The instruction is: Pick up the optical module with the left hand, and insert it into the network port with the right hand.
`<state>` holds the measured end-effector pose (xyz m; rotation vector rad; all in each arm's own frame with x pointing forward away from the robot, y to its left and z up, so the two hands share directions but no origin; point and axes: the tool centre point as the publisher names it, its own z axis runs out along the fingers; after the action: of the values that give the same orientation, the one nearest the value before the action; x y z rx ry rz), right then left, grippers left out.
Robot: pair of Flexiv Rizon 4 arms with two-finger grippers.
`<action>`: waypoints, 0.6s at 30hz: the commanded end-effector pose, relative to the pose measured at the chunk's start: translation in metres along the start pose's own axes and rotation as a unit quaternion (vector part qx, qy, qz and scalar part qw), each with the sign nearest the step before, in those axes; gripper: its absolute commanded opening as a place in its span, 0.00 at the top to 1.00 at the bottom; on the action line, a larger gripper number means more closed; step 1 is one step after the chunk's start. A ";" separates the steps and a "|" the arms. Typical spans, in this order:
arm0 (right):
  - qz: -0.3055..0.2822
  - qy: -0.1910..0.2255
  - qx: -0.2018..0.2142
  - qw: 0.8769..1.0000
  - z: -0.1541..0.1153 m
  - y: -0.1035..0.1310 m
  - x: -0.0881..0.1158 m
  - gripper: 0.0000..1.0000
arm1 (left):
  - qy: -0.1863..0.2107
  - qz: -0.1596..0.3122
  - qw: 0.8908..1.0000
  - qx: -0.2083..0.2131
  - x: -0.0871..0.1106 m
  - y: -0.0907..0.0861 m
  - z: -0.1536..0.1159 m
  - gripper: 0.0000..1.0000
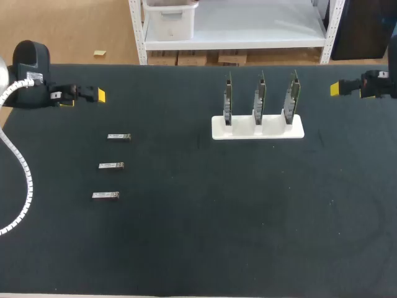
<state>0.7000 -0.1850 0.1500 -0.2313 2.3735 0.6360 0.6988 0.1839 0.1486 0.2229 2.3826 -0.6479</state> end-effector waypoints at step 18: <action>0.000 0.000 0.000 1.000 0.000 0.000 0.000 0.00 | 0.103 0.157 0.982 0.037 -0.043 0.027 0.006 0.00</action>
<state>0.7000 -0.1850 0.1500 -0.2313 2.3735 0.6360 0.7232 0.1978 0.1562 0.5913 2.3741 -0.5223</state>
